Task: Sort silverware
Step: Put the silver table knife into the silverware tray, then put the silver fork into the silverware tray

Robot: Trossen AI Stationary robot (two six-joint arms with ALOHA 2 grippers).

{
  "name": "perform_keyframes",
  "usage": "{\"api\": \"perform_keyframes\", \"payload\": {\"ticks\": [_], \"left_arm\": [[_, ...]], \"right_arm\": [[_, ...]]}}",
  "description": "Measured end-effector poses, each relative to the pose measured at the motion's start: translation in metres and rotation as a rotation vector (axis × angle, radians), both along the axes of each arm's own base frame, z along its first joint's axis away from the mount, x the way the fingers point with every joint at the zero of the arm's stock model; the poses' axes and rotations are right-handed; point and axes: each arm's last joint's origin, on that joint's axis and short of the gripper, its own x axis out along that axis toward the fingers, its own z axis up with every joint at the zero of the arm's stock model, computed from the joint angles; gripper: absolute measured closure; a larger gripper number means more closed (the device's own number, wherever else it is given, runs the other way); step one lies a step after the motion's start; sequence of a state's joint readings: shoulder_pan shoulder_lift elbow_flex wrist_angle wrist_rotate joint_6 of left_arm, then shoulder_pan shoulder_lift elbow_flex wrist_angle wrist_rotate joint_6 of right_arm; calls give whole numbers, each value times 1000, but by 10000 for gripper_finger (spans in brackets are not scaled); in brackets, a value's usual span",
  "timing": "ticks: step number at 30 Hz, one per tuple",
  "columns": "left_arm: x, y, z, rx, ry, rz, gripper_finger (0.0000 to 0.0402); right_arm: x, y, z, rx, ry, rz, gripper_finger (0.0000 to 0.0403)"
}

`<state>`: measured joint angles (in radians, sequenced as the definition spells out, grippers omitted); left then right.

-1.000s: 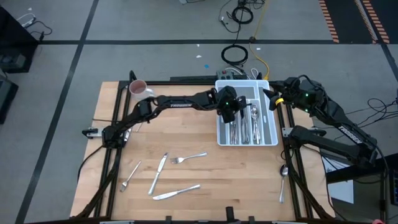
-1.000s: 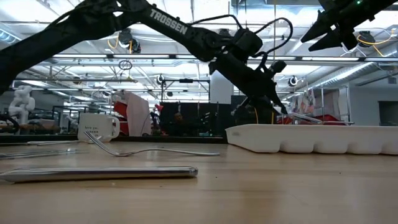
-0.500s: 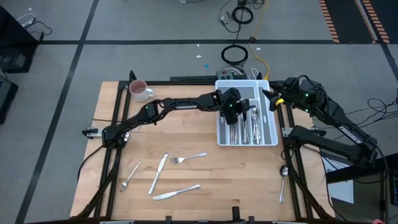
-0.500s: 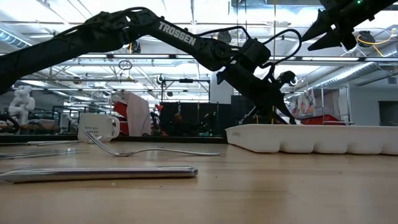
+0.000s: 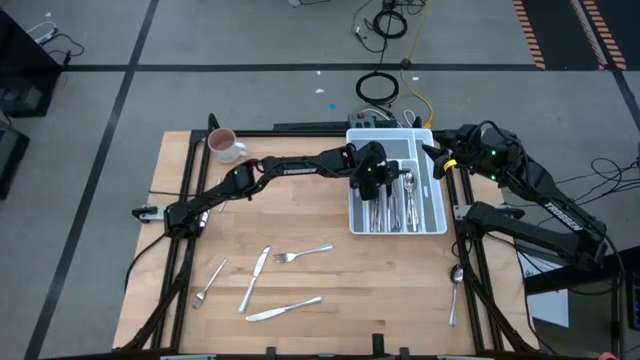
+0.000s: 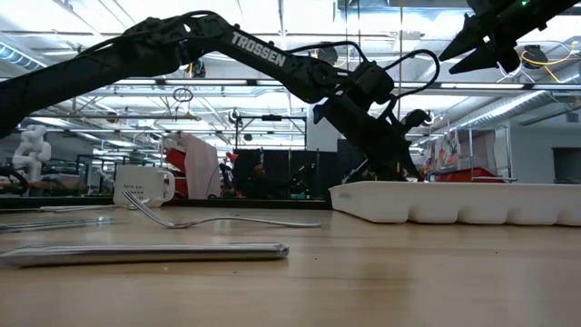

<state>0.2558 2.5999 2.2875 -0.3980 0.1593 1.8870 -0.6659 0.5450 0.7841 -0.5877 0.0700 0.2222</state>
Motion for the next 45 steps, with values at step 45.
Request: {"api": "perform_keyframes", "payload": {"ticks": [45], "left_arm": [[-230, -60, 159, -1008, -50, 2287, 272]], "right_arm": [[1, 1, -2, 79, -39, 0, 167]]}}
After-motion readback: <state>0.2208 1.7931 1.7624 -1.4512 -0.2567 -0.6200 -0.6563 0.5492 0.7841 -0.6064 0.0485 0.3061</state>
